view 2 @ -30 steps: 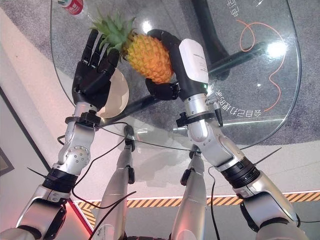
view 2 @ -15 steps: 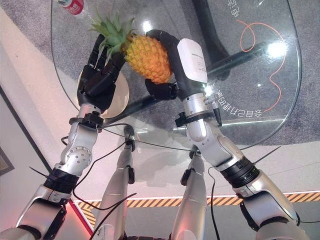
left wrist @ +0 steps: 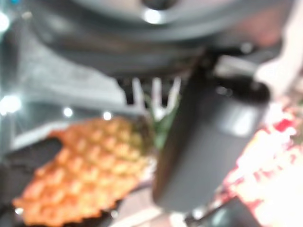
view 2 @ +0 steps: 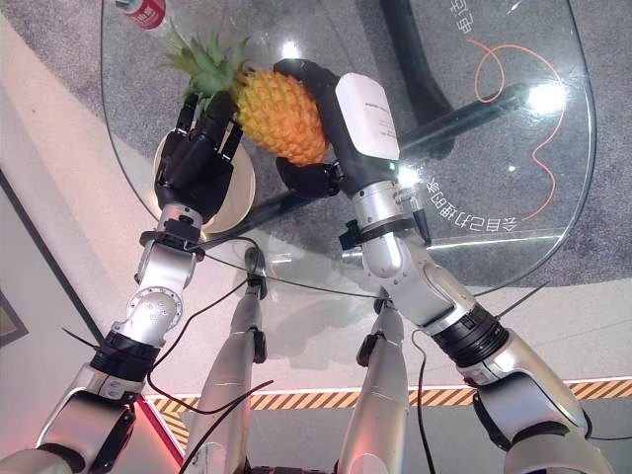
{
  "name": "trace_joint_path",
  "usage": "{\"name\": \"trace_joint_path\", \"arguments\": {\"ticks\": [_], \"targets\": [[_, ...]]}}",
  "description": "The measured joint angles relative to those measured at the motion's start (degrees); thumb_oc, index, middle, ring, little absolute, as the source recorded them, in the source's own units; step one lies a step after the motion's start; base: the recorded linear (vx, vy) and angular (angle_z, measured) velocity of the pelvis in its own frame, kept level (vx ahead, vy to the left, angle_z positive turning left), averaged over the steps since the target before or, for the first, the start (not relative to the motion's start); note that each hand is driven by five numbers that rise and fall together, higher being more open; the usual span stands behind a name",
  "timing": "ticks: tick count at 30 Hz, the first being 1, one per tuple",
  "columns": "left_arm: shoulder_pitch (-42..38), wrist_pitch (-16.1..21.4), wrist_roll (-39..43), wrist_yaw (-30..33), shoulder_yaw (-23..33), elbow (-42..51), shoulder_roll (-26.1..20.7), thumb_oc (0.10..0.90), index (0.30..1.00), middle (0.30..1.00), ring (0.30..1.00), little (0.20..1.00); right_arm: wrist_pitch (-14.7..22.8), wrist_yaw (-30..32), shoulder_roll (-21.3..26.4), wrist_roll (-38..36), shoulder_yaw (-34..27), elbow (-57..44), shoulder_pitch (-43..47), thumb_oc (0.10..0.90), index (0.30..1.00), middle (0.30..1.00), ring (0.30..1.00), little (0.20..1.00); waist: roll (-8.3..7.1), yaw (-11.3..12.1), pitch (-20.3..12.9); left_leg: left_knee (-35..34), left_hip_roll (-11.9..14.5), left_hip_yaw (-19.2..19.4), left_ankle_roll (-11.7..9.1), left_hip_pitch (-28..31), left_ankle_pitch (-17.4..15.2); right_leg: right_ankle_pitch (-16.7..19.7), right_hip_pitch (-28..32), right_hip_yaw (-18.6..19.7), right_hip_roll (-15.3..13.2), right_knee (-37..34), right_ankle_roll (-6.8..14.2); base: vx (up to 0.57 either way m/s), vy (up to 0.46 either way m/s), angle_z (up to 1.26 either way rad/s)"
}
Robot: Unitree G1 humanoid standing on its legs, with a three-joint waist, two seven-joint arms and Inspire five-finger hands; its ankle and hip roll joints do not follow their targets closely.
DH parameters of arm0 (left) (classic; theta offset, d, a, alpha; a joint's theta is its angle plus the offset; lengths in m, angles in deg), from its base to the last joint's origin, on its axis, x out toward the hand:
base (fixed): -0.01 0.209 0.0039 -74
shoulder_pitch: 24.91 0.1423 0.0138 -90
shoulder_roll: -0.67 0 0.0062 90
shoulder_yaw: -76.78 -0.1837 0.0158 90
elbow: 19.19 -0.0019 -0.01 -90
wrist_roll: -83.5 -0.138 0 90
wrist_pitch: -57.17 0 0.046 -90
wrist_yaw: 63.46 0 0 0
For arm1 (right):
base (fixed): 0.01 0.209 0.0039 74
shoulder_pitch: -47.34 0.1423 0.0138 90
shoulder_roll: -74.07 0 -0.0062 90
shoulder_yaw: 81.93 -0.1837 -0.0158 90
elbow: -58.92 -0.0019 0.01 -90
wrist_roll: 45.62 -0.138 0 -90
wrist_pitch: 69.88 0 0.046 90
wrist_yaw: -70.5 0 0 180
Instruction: Pick up the fruit to the plate
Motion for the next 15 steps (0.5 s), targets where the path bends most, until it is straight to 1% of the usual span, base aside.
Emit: {"name": "trace_joint_path", "arguments": {"ticks": [5, 15], "targets": [[0.0, 1.0, 0.0, -0.2, 0.0, 0.0, 0.0, 0.800, 0.900, 0.900, 0.900, 0.900, -0.1, -0.7, 0.0, -0.2, 0.4, 0.0, 1.1, 0.100, 0.300, 0.300, 0.300, 0.200, 0.00, 0.0, 0.0, 0.0, 0.0, 0.0, 0.0, 0.0, 0.0, 0.0, 0.0, 0.0, 0.0, 0.0, 0.0, 0.00, 0.000, 0.00], [0.0, 1.6, 0.0, -0.1, 0.0, 0.0, 0.0, 0.800, 0.900, 0.900, 0.900, 0.900, -0.1, -0.9, 0.2, -1.1, 0.6, -0.2, 1.4, 0.100, 0.300, 0.300, 0.300, 0.200, 0.00, 0.0, 0.0, 0.0, 0.0, 0.0, 0.0, -0.1, 0.0, 0.0, -0.1, 0.0, 0.0, 0.0, 0.0, 0.00, 0.000, 0.00]]}}
